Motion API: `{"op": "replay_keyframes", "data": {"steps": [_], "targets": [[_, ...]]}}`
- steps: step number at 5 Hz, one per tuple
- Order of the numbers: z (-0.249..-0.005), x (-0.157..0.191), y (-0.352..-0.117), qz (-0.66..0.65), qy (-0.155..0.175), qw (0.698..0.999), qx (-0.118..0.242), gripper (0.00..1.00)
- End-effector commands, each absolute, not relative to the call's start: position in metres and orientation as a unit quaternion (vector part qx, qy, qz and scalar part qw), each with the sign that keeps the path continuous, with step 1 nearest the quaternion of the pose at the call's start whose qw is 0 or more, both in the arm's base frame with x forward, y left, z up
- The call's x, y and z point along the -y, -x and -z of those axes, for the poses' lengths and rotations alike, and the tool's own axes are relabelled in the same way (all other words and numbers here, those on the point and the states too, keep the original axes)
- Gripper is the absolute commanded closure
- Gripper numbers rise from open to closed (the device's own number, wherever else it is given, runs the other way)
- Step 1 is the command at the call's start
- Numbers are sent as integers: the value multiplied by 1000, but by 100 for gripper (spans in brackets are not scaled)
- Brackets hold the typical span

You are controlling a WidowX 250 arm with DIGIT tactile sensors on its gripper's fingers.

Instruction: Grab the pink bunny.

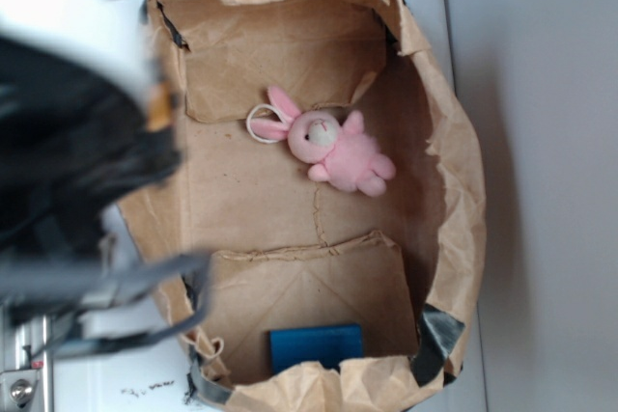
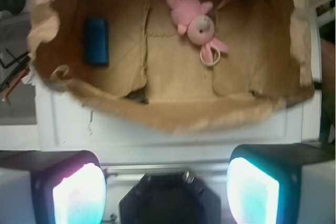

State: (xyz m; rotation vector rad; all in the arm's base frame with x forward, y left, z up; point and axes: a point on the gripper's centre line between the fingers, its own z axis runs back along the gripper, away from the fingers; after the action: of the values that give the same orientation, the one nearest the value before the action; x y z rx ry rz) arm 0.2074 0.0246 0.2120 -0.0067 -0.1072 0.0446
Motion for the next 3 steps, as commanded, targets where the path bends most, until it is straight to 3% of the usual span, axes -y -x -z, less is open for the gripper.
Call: {"op": "replay_keyframes", "data": {"steps": [1,3], "targets": [[-196,-59,-261,69,-6,993,96,0],[-164,-56,-290,139,-36,986,88,0]]}}
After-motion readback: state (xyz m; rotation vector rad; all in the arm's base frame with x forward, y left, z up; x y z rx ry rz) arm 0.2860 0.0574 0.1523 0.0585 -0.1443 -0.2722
